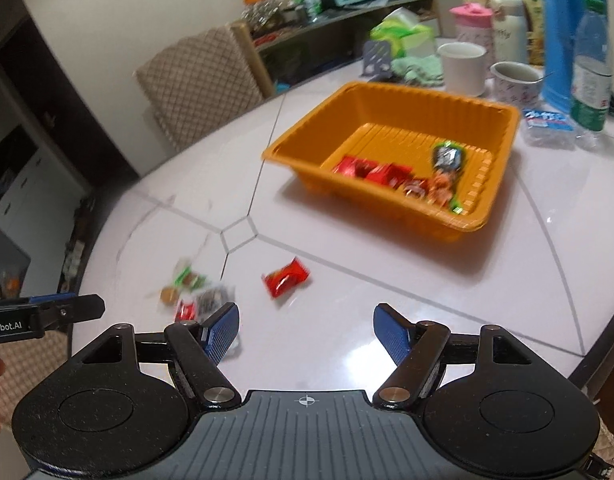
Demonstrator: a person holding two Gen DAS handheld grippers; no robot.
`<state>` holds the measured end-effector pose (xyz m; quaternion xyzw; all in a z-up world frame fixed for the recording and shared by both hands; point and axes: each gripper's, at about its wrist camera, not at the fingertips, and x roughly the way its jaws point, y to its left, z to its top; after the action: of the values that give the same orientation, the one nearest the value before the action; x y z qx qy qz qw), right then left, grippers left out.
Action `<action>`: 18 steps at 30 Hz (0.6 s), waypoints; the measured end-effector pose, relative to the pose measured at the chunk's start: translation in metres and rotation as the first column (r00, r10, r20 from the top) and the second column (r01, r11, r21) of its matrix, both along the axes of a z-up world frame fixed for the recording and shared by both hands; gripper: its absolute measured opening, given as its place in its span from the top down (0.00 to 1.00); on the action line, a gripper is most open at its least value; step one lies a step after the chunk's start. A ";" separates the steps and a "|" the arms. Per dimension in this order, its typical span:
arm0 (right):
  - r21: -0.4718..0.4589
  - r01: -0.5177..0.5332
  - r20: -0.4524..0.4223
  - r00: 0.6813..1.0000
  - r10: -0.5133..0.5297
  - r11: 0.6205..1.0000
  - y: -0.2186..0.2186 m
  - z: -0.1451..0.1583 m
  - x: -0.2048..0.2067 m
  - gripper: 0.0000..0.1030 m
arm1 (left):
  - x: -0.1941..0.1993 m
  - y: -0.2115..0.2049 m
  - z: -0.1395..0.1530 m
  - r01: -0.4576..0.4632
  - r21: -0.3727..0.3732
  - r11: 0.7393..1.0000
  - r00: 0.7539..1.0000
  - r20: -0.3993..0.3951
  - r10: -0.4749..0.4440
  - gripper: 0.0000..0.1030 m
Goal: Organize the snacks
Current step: 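Move both open tools back toward the loose candies on the table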
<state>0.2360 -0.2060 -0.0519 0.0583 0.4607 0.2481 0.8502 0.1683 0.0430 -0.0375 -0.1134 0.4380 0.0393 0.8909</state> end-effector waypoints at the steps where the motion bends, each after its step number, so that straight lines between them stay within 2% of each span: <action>1: -0.003 -0.012 -0.006 1.000 0.012 1.000 0.005 -0.004 -0.001 0.28 | -0.003 0.003 -0.003 -0.006 -0.005 1.000 1.000 -0.007 0.006 0.41; 18: -0.061 -0.185 -0.020 0.983 0.184 0.981 0.076 -0.038 -0.008 0.28 | -0.020 0.026 -0.031 -0.065 -0.017 0.998 0.996 -0.055 0.064 0.41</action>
<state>0.2276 -0.1295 -0.0902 -0.0096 0.4776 0.3108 0.8217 0.1478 0.0685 -0.0683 -0.1346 0.4586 0.0673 0.8758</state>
